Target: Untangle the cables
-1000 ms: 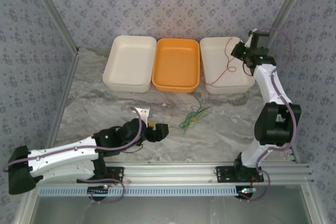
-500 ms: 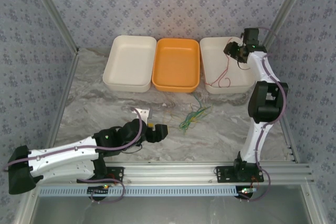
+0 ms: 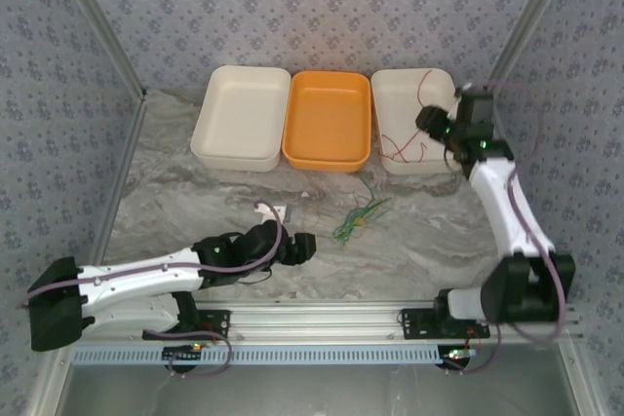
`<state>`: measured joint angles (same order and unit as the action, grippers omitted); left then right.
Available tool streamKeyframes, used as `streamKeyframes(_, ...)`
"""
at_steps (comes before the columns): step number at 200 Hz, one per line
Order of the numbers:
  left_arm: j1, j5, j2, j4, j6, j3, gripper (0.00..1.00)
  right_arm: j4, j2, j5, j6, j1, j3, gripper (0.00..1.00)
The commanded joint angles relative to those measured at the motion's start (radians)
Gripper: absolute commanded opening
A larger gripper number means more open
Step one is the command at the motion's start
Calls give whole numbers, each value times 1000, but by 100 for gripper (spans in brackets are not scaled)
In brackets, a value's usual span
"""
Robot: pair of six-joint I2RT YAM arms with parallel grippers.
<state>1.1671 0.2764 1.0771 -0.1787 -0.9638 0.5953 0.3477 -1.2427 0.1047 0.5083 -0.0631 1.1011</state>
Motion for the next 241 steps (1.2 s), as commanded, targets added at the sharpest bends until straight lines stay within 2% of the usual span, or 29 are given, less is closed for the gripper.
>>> streamKeyframes(1,-24,-16,64,33,-65,52,72,6,139,-104,139,-143,-228,52)
streamKeyframes(29,-43,-39,149,42,-61,103,69,-8,275,-162,303,-296,-469,53)
streamKeyframes(50,-44,-45,191,74,-59,119,66,-68,253,-137,357,-341,-541,55)
streamKeyframes(93,-43,-59,247,123,-73,133,62,-218,87,-74,400,-363,-562,51)
streamKeyframes(134,-35,-57,233,126,-69,124,61,-345,-64,-47,443,-361,-547,47)
streamKeyframes(171,-30,-48,212,127,-69,106,60,-376,-163,-63,459,-383,-494,42)
streamKeyframes(192,-29,-42,205,127,-69,101,60,-398,-233,-58,484,-387,-488,34)
streamKeyframes(233,-27,-41,192,114,-53,105,60,-483,-333,-46,494,-392,-472,35)
streamKeyframes(241,-27,-40,189,113,-51,103,60,-483,-345,-48,492,-398,-464,31)
